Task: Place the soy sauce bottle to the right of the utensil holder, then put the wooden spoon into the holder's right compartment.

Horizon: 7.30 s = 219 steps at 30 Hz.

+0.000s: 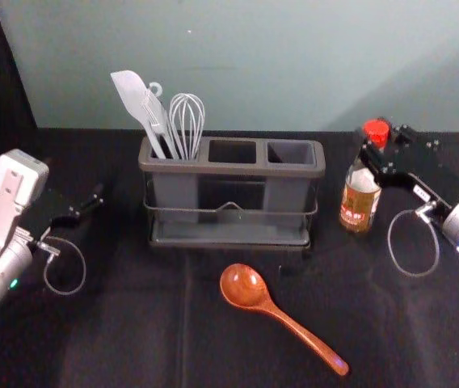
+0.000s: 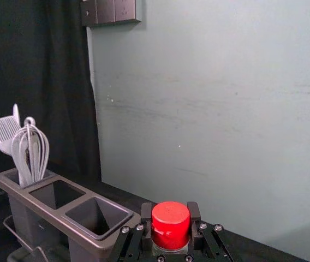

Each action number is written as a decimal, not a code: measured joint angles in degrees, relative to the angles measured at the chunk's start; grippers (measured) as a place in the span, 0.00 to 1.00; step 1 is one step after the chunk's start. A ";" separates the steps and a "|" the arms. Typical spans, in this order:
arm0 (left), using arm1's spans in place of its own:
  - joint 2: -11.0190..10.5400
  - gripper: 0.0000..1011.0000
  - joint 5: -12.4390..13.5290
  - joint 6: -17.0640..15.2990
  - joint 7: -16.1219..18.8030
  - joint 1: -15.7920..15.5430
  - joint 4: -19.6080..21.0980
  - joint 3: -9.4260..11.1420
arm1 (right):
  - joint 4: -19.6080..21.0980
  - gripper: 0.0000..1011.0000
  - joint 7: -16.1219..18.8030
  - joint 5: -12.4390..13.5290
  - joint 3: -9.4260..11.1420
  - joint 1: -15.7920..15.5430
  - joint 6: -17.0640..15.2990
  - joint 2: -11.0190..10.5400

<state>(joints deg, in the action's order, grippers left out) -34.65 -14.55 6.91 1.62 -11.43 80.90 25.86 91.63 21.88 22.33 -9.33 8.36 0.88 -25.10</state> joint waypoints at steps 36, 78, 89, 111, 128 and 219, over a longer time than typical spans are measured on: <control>0.00 0.99 0.00 0.00 0.00 0.00 0.00 0.00 | -12.22 0.39 4.64 1.33 -4.08 5.14 7.85 2.49; 0.00 0.99 0.00 0.00 0.00 0.00 0.00 0.00 | 10.28 0.99 -1.67 -3.12 -5.98 -10.83 0.74 0.08; 0.00 0.99 0.00 0.00 0.00 0.00 0.00 0.00 | 5.17 0.99 -0.69 -6.53 -10.99 -12.27 0.75 1.58; 0.00 0.99 -0.01 0.00 0.00 0.00 0.00 0.00 | 3.41 0.99 -0.49 -7.87 -11.95 -11.54 0.93 2.41; 0.00 0.99 0.00 0.00 0.00 0.00 0.00 0.00 | 15.93 0.99 3.73 -9.67 -16.86 1.58 -44.56 -2.21; 0.00 0.99 0.00 0.00 0.00 0.00 0.00 0.00 | 18.29 0.83 6.00 -21.79 -14.62 5.53 -56.26 6.17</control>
<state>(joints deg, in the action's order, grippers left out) -34.65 -14.55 6.91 1.62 -11.43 80.90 25.86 109.92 27.89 0.54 -23.95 13.89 -55.38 -18.93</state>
